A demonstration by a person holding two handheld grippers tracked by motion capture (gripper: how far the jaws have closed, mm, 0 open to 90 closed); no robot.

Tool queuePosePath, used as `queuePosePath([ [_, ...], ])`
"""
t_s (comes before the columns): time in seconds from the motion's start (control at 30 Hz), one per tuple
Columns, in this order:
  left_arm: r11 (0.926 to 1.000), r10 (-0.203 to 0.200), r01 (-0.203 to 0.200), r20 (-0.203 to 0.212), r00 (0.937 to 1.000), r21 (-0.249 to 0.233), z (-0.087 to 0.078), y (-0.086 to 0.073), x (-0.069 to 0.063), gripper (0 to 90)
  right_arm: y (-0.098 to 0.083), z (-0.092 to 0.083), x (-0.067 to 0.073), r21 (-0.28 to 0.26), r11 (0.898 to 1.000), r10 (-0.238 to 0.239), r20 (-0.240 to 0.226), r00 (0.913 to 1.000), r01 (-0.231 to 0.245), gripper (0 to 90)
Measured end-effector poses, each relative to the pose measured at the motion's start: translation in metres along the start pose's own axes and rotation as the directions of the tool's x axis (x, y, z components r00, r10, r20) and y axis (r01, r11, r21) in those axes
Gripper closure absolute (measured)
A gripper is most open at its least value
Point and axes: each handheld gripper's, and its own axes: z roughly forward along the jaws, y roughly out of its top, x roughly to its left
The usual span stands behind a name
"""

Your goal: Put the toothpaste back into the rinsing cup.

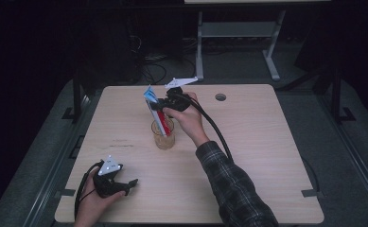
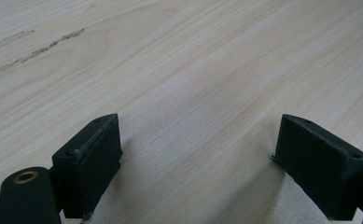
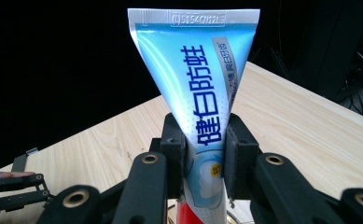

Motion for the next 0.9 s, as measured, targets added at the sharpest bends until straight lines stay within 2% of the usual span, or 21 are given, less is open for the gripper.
queuePosePath([
  [0.9, 1.0, 0.0, 0.0, -0.001, 1.0, 0.0, 0.0, 0.0, 0.0, 13.1, -0.02, 0.005, -0.002, 0.037, 0.999, 0.0, 0.002, 1.0, 0.0, 72.5],
])
